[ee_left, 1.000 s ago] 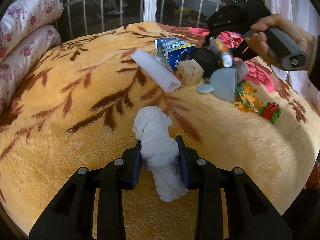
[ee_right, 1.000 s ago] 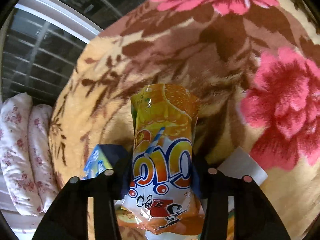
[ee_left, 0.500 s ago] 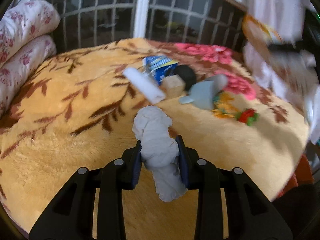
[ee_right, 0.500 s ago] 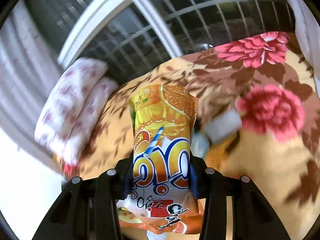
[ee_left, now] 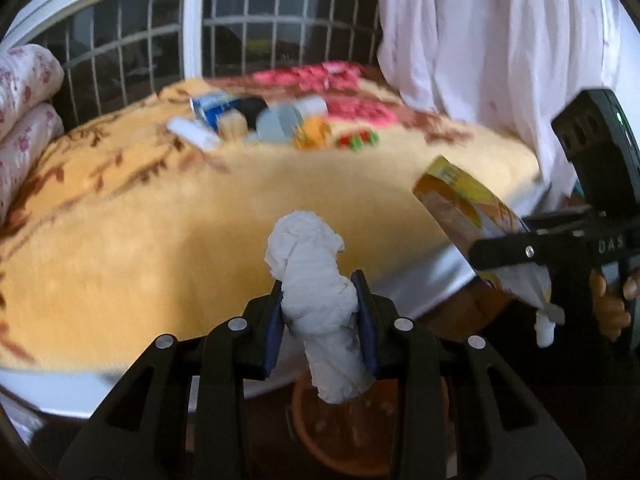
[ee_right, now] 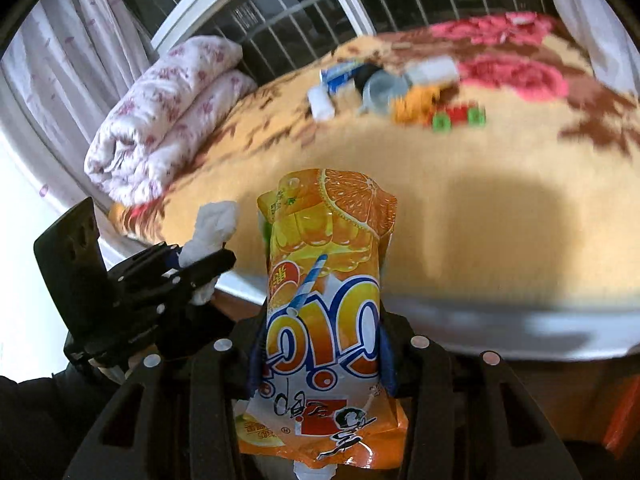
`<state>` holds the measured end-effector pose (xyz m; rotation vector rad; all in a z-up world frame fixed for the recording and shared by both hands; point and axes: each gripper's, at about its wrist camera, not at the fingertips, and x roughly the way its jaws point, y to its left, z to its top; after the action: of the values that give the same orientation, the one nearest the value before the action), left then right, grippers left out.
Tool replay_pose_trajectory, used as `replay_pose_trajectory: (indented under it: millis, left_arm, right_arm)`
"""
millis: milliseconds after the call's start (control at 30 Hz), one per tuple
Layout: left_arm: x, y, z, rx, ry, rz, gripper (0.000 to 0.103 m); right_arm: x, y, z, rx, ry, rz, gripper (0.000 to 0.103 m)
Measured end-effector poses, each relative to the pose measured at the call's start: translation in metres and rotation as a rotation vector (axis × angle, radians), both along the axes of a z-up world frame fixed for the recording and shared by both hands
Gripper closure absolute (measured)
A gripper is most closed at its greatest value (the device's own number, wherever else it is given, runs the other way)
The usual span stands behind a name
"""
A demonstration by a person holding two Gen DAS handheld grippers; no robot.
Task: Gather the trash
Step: 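Carry both items over the orange bucket and open both tools to drop them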
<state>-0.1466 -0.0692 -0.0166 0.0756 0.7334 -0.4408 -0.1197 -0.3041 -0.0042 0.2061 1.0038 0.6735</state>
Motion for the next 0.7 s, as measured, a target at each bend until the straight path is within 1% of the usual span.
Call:
replay_pose_trajectory:
  millis: [33,100,200,300,367,433,500,533,600,633,700]
  left_arm:
    - [-0.005,-0.001,-0.008,0.010,0.026,-0.006,0.072]
    - [-0.013,-0.005,-0.024,0.027,0.084,-0.019,0.072]
    - [-0.022,-0.011,-0.042,0.053,0.140,-0.035,0.072]
    - [-0.024,-0.018,-0.056,0.098,0.170,-0.048,0.072]
    - [-0.023,-0.023,-0.069,0.134,0.206,-0.058,0.072]
    - [-0.021,-0.028,-0.082,0.170,0.253,-0.067,0.072]
    - [-0.016,-0.032,-0.098,0.207,0.310,-0.082,0.072]
    - [-0.014,-0.035,-0.109,0.235,0.354,-0.097,0.072]
    - [-0.013,-0.039,-0.124,0.282,0.404,-0.106,0.072]
    - [-0.012,-0.041,-0.133,0.302,0.437,-0.118,0.072]
    - [-0.009,-0.045,-0.143,0.321,0.470,-0.133,0.072]
  right_arm:
    - [-0.004,0.000,-0.009,-0.008,0.026,0.000,0.060]
    - [-0.009,-0.001,-0.020,-0.016,0.049,-0.003,0.060]
    - [-0.016,-0.001,-0.037,-0.048,0.090,0.000,0.060]
    - [-0.018,0.002,-0.057,-0.113,0.132,0.009,0.059]
    - [-0.018,0.007,-0.073,-0.184,0.160,0.010,0.059]
    - [-0.015,0.016,-0.092,-0.248,0.194,0.034,0.059]
    - [-0.010,0.022,-0.116,-0.300,0.240,0.035,0.059]
    - [-0.007,0.024,-0.124,-0.306,0.261,0.038,0.059]
    - [-0.002,0.027,-0.145,-0.318,0.318,0.045,0.059]
    - [-0.002,0.029,-0.151,-0.328,0.331,0.052,0.059]
    - [-0.003,0.032,-0.166,-0.369,0.362,0.076,0.059]
